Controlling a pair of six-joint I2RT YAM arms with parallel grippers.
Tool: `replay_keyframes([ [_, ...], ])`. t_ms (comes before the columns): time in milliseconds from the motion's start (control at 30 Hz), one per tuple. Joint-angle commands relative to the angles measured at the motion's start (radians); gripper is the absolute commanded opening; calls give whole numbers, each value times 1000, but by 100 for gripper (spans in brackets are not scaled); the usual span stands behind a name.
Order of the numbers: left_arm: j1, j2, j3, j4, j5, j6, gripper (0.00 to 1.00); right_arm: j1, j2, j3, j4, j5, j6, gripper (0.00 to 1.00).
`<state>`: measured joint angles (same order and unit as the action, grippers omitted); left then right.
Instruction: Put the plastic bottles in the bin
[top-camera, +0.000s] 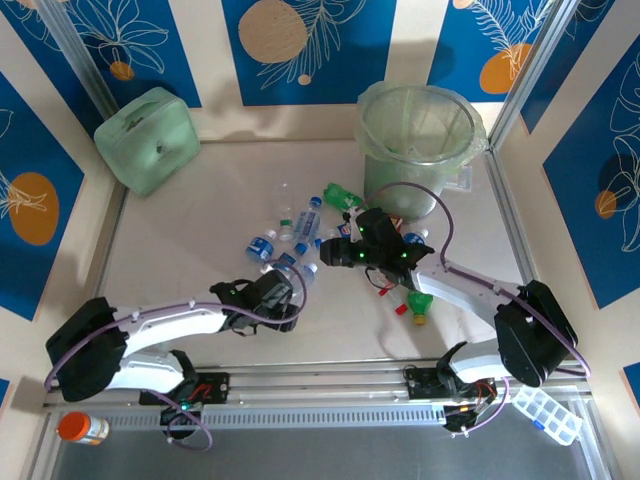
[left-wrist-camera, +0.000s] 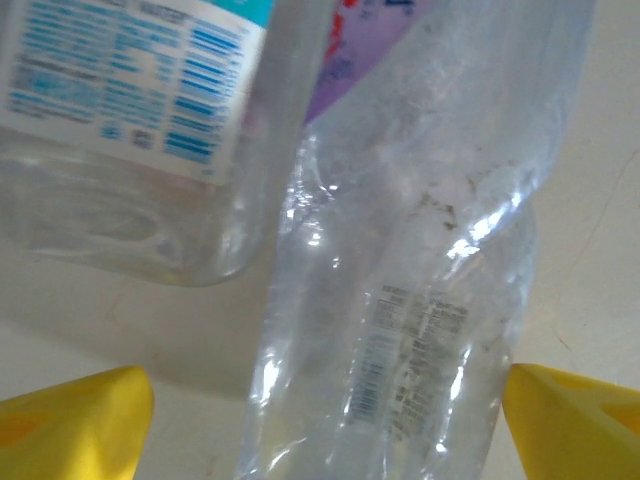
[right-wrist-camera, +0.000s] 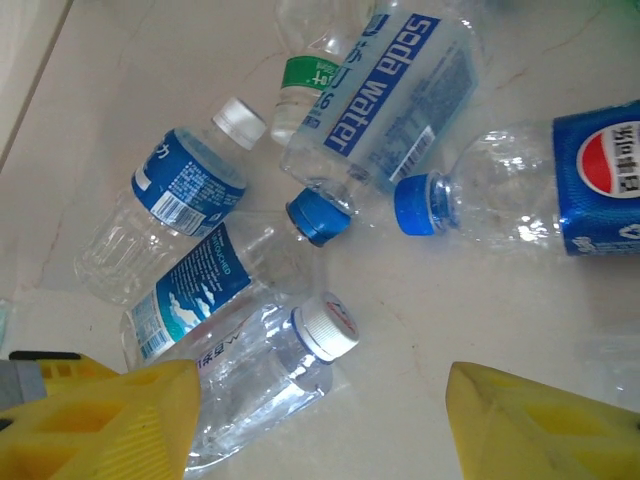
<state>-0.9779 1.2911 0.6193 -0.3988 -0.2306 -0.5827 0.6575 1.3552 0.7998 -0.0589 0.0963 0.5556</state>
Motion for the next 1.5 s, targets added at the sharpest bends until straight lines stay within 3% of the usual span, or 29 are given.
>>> replay_keyframes([
  [0,-31,40,36,22,-38,23,87,-13,-31,-23,20,-29,19,67],
  [300,-74,132,96,26,-48,50,70,-15,-23,-22,24,-31,24,66],
  [433,-74,121,96,42,-35,46,59,-23,-41,-36,30,-9,41,66],
  [567,-74,86,88,63,-28,48,54,-46,-71,-66,55,-21,72,66],
  [867,-70,-55,49,232,34,68,51,-148,-100,-161,202,-193,205,67],
  [1167,-44,-84,106,392,132,69,46,-160,-238,-286,403,-254,254,88],
  [1300,-42,-86,86,490,197,59,45,-181,-303,-341,489,-288,288,92],
  [1467,-42,-103,38,598,229,54,45,-197,-273,-361,614,-403,351,92],
])
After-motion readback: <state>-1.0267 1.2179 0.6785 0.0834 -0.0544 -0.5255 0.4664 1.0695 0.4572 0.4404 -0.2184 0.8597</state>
